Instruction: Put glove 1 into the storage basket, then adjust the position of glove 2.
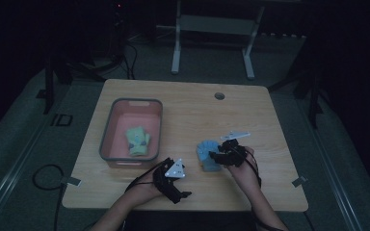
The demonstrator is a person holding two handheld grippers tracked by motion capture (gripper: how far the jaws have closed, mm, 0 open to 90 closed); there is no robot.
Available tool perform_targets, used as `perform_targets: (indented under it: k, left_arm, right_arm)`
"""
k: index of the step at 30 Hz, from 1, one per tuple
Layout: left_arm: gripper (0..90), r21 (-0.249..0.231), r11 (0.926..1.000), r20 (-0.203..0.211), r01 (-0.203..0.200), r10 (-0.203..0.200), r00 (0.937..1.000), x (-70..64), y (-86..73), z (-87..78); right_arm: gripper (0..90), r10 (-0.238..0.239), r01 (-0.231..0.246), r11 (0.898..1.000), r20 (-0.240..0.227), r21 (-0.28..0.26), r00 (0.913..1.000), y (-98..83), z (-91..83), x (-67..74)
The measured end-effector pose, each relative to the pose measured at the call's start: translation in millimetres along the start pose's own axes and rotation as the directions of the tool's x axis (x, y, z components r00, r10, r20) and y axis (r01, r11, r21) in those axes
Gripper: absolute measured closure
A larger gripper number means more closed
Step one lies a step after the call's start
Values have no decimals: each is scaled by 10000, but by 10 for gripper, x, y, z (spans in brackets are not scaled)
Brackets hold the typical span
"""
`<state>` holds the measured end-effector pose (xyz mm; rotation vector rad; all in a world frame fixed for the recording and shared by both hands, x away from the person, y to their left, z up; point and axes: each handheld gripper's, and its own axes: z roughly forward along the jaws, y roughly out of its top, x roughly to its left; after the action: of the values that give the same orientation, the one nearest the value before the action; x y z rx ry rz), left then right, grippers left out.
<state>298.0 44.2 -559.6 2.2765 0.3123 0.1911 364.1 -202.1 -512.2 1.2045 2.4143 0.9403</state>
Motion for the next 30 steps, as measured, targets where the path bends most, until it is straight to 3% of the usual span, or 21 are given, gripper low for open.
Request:
perform_targets:
  k: [8,9,15,26,30]
  left_arm:
    - [43,71,10000,-31,62,-62,10000,-36,44,29]
    - [43,10,10000,-206,78,-78,9998,-35,47,27]
    - [43,103,9998,-179,198,-196,9996,-34,56,35]
    - [44,-1,9984,-199,565,-565,9982,-36,119,29]
    - [45,-8,9977,-230,671,-671,9975,-45,169,63]
  right_arm:
    - [418,-282,281,9996,-128,-61,9995,-36,-36,-74]
    - [382,-330,327,9994,-193,-126,9993,-41,-40,-80]
    - [143,-439,410,9981,-642,-461,9970,-56,-81,-97]
    - [141,-1135,1109,9891,-216,-972,9933,-174,-236,-294]
    - [142,-874,849,9902,-181,-1110,9960,-218,-290,-372]
